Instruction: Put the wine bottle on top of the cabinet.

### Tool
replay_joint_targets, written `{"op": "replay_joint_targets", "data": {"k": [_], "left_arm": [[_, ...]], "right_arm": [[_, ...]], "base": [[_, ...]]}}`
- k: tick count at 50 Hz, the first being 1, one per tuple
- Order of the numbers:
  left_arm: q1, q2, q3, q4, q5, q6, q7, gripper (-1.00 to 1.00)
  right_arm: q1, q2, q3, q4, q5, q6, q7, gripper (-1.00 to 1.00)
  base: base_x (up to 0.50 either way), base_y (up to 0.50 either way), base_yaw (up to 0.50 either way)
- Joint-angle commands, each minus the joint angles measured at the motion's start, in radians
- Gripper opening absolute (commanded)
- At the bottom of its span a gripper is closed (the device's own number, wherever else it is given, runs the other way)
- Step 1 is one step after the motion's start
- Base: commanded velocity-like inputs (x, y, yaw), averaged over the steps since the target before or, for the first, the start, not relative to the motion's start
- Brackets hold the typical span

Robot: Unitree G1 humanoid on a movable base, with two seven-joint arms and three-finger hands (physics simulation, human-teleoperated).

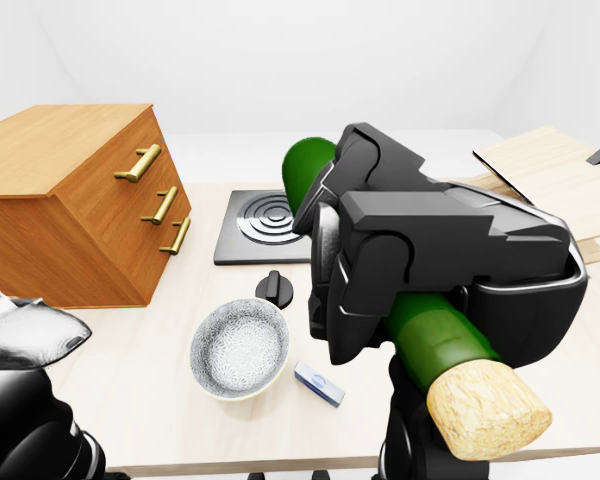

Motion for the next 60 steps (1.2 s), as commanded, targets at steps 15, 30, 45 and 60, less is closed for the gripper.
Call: {"op": "replay_joint_targets", "data": {"k": [15, 30, 45, 60], "left_arm": [[0.103, -0.131, -0.243, 0.152, 0.496, 0.0, -0.187, 1.0], [0.095, -0.212, -0.335, 0.209, 0.672, 0.0, -0.23, 1.0], [0.027, -0.278, -0.384, 0.245, 0.784, 0.0, -0.263, 1.0], [0.023, -0.324, -0.423, 0.267, 0.857, 0.0, -0.277, 1.0]], "right_arm": [[0.009, 0.026, 0.042, 0.018, -0.026, 0.0, -0.081, -1.0], [0.042, 0.028, 0.032, 0.021, -0.006, 0.0, -0.085, -1.0], [0.031, 0.026, 0.031, 0.023, 0.001, 0.0, -0.087, -1.0], [0.048, 0.026, 0.031, 0.02, 0.007, 0.0, -0.092, -1.0]], "base": [[0.0, 0.0, 0.0], [0.0, 0.0, 0.0], [0.0, 0.0, 0.0], [0.0, 0.0, 0.0]]}}
